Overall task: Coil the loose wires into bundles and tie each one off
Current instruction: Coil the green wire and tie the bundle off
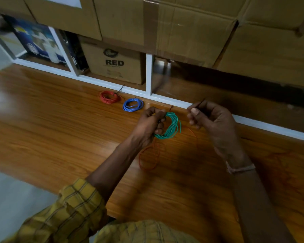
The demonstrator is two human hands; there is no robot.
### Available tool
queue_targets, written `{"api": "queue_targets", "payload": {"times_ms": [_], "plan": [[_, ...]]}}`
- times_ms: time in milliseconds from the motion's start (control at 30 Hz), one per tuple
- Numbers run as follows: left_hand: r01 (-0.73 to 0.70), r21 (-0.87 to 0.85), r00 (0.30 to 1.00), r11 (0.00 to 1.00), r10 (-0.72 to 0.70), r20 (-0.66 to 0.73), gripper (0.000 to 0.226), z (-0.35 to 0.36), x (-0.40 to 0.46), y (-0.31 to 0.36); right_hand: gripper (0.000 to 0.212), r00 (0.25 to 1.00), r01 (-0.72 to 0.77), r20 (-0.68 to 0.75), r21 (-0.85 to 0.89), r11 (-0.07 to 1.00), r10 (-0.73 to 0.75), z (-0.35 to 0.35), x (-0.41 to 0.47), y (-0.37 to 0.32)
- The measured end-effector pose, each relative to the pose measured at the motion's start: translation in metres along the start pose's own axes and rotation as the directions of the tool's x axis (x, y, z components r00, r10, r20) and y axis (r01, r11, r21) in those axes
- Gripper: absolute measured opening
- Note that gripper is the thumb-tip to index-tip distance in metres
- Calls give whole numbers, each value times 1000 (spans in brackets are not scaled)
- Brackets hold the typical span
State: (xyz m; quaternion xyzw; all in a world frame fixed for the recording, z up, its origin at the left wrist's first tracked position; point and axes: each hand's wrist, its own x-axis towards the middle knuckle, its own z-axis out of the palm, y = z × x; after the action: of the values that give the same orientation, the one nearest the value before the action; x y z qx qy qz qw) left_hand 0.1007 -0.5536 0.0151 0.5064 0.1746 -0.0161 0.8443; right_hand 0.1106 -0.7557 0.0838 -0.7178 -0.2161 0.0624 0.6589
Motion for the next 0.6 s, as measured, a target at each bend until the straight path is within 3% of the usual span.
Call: {"api": "queue_targets", "payload": {"times_ms": [300, 600], "plan": [[-65, 82, 998, 994, 64, 22, 16, 6, -19, 8, 15, 996, -85, 15, -160, 983, 89, 8, 5, 8], [-194, 294, 981, 936, 182, 65, 13, 12, -22, 4, 12, 985, -157, -90, -93, 983, 149, 27, 6, 23]]}}
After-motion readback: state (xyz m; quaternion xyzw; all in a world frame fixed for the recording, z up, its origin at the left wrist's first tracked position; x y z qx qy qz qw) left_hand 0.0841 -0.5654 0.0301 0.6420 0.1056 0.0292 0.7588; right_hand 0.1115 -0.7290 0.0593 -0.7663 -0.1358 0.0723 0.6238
